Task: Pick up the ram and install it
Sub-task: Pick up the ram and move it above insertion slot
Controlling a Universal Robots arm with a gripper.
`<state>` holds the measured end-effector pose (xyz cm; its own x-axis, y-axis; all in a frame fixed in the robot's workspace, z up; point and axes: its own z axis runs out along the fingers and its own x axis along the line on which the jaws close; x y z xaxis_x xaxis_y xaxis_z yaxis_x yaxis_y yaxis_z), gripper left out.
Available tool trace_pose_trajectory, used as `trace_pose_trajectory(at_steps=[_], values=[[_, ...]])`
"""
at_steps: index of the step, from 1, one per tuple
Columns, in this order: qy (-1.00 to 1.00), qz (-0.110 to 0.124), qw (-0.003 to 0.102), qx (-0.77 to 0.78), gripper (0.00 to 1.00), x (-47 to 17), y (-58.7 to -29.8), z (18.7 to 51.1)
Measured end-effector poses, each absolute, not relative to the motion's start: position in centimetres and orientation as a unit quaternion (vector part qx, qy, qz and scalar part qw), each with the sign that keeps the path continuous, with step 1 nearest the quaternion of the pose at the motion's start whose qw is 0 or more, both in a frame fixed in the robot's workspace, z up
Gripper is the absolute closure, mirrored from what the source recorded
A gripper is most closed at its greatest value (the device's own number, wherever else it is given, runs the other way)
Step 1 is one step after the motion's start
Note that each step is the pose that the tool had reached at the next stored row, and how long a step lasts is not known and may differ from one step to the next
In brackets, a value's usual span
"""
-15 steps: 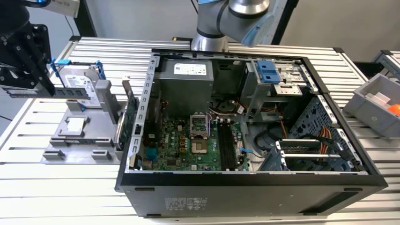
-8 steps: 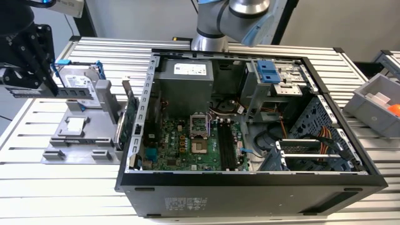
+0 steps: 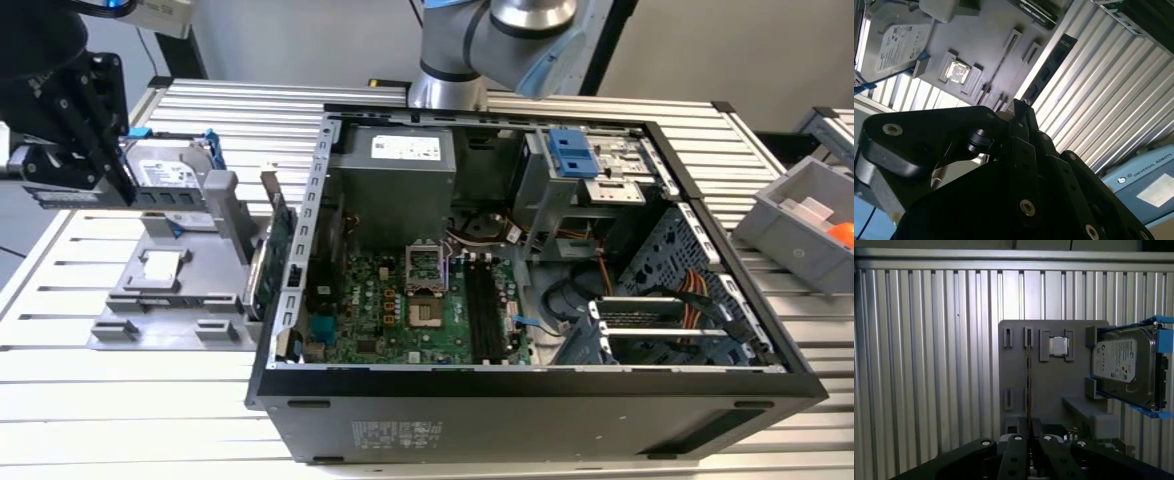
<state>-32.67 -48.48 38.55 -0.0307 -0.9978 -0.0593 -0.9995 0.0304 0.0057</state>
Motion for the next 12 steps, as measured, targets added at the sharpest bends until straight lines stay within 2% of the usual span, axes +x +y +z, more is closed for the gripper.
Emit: trace_pose_trajectory(at_steps=[12], values=[[0.718,0.023,0.019,-0.696,1.0,-31.5,-48.5,38.5]])
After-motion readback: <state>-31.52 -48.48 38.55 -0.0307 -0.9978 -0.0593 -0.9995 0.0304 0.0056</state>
